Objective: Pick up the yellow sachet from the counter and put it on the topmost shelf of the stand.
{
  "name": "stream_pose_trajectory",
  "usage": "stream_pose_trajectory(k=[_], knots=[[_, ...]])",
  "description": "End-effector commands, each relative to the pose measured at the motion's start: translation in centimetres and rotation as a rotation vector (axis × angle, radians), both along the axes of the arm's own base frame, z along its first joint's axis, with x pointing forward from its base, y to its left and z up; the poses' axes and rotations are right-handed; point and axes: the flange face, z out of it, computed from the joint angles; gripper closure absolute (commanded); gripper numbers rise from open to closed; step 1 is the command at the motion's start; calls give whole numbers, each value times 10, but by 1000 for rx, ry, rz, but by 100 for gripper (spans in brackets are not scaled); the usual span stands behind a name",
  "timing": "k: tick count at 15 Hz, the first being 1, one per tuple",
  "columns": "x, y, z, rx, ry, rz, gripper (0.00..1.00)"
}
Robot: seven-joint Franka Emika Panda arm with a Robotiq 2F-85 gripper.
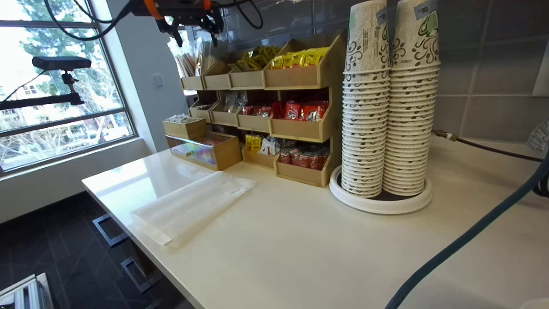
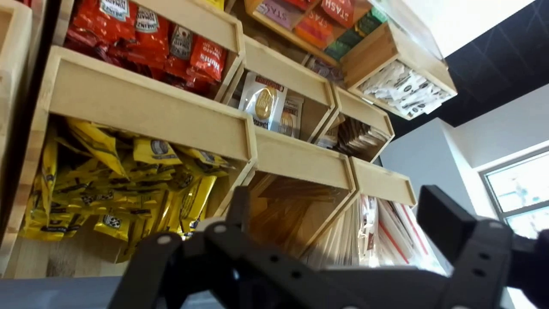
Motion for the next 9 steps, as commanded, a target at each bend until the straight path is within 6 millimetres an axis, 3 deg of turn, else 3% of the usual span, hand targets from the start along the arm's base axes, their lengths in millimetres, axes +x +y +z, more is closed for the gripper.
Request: stream_pose_trajectory(k=[1, 5, 6, 9], knots=[[-22, -9, 1, -40, 68, -57, 0], [-30, -21, -6, -73, 51, -123, 0], [-17, -18, -3, -50, 63, -87, 0], [-22, -23, -8, -57, 58, -103, 0]])
